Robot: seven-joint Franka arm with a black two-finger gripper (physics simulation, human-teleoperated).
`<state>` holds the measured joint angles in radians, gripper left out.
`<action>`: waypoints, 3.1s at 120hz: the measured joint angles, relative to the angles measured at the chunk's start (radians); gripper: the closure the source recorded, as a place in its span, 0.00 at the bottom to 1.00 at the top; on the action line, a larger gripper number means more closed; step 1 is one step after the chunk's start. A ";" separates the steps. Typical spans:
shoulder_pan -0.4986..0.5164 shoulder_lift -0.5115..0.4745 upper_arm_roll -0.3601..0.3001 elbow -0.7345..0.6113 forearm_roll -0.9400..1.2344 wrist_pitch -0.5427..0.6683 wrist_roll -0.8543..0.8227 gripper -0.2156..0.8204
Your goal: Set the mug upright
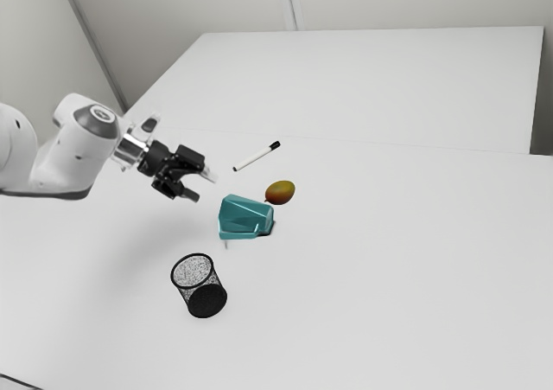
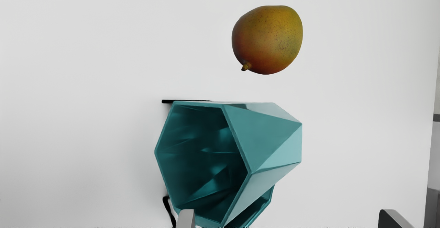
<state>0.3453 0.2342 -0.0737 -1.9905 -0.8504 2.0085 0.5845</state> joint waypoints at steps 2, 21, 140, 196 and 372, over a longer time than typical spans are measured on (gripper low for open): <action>0.002 0.004 0.000 0.000 -0.001 -0.003 0.002 0.23; 0.012 0.049 -0.001 0.001 -0.032 -0.033 0.018 0.23; -0.001 0.157 -0.004 -0.024 -0.351 -0.075 0.369 0.23; -0.020 0.160 -0.005 -0.023 -0.372 -0.076 0.427 0.63; -0.132 -0.194 -0.012 0.014 0.570 -0.088 0.046 0.96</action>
<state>0.2137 0.0404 -0.0857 -1.9764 -0.2801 1.9202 0.6308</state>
